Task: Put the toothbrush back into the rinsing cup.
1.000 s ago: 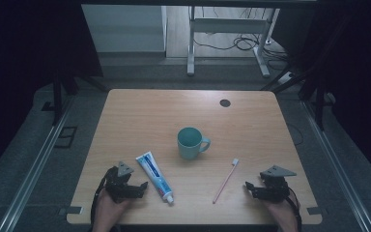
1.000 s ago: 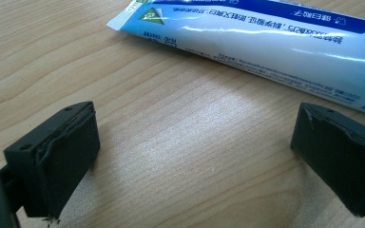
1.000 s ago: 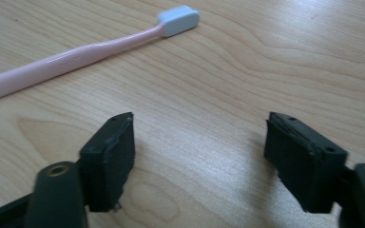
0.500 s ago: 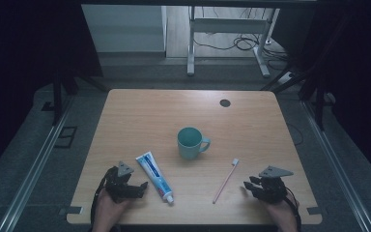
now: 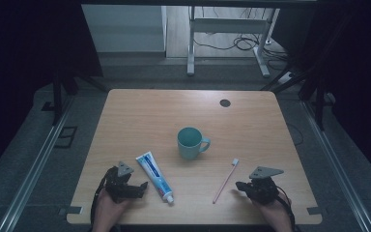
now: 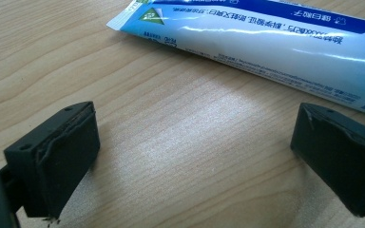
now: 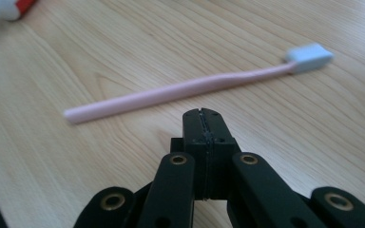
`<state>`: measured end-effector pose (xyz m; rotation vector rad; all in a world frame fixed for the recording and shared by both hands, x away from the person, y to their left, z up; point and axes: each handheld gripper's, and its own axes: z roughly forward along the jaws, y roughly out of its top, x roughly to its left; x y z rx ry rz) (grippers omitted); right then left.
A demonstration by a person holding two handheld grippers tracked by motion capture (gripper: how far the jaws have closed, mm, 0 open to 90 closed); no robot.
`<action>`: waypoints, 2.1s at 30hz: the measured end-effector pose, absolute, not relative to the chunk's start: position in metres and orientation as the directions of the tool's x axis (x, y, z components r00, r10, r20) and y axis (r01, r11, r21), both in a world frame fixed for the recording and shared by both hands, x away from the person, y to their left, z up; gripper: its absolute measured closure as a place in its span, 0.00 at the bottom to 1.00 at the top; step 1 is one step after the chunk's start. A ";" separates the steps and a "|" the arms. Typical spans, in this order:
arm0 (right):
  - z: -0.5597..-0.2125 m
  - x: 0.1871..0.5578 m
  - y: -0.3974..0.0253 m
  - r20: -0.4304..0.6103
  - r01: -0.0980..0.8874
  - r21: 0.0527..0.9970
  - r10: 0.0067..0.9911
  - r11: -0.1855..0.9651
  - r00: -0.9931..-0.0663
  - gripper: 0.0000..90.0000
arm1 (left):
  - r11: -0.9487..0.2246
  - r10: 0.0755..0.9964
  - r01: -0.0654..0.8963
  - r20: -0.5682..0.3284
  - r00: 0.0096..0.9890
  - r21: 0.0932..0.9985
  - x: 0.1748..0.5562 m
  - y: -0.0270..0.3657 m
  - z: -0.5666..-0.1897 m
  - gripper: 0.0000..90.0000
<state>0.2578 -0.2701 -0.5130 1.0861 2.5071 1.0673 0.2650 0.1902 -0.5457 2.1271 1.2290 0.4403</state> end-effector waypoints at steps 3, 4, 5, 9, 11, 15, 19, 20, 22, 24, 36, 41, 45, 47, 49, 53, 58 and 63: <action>-0.512 0.258 -0.263 0.098 0.543 0.693 0.684 0.475 -0.723 0.99 | -0.363 0.861 0.649 -0.026 0.508 0.669 0.265 0.190 -0.546 0.03; -0.512 0.258 -0.260 0.094 0.536 0.695 0.679 0.479 -0.728 0.99 | -0.363 0.861 0.649 -0.026 0.508 0.669 0.265 0.190 -0.546 0.03; -0.512 0.258 -0.260 0.094 0.536 0.695 0.679 0.479 -0.728 0.99 | -0.363 0.861 0.649 -0.026 0.508 0.669 0.265 0.190 -0.546 0.03; -0.510 0.258 -0.249 0.109 0.523 0.702 0.653 0.483 -0.749 0.99 | -0.363 0.861 0.649 -0.026 0.508 0.669 0.265 0.190 -0.546 0.03; -0.510 0.258 -0.243 0.114 0.520 0.704 0.645 0.485 -0.756 0.99 | -0.363 0.861 0.649 -0.025 0.508 0.668 0.265 0.190 -0.546 0.03; -0.509 0.258 -0.231 0.116 0.506 0.707 0.625 0.494 -0.772 0.98 | -0.362 0.861 0.649 -0.026 0.508 0.669 0.265 0.190 -0.546 0.03; -0.510 0.258 -0.221 0.114 0.496 0.706 0.609 0.506 -0.785 0.96 | -0.363 0.861 0.649 -0.026 0.508 0.668 0.265 0.190 -0.546 0.03; -0.512 0.258 -0.214 0.116 0.492 0.703 0.600 0.514 -0.792 0.96 | -0.363 0.861 0.649 -0.026 0.508 0.669 0.265 0.190 -0.546 0.03; -0.513 0.258 -0.211 0.116 0.491 0.700 0.595 0.519 -0.795 0.96 | -0.363 0.861 0.649 -0.026 0.508 0.669 0.265 0.190 -0.546 0.03; -0.517 0.257 -0.206 0.115 0.489 0.693 0.587 0.531 -0.801 0.96 | -0.363 0.861 0.649 -0.025 0.508 0.669 0.265 0.190 -0.546 0.03; -0.525 0.255 -0.214 0.120 0.511 0.663 0.596 0.547 -0.794 0.96 | -0.363 0.861 0.649 -0.026 0.508 0.669 0.265 0.190 -0.546 0.03; -0.526 0.252 -0.225 0.127 0.529 0.655 0.612 0.540 -0.781 0.95 | -0.363 0.861 0.649 -0.026 0.508 0.668 0.265 0.190 -0.546 0.03; -0.526 0.251 -0.231 0.130 0.537 0.651 0.617 0.537 -0.776 0.95 | -0.363 0.861 0.649 -0.026 0.508 0.669 0.265 0.190 -0.546 0.03; -0.526 0.251 -0.233 0.130 0.538 0.651 0.620 0.535 -0.774 0.95 | -0.363 0.861 0.649 -0.026 0.508 0.669 0.265 0.190 -0.546 0.03; -0.526 0.250 -0.235 0.132 0.542 0.649 0.622 0.535 -0.772 0.95 | -0.364 0.861 0.649 -0.026 0.508 0.668 0.265 0.190 -0.546 0.03; -0.526 0.249 -0.239 0.130 0.544 0.646 0.624 0.536 -0.770 0.95 | -0.363 0.861 0.648 -0.025 0.508 0.669 0.265 0.190 -0.546 0.03; -0.526 0.247 -0.248 0.130 0.554 0.641 0.636 0.531 -0.760 0.94 | -0.363 0.861 0.648 -0.026 0.508 0.669 0.265 0.190 -0.546 0.03; -0.525 0.245 -0.262 0.127 0.569 0.635 0.656 0.522 -0.744 0.94 | -0.363 0.861 0.649 -0.026 0.508 0.669 0.265 0.190 -0.546 0.03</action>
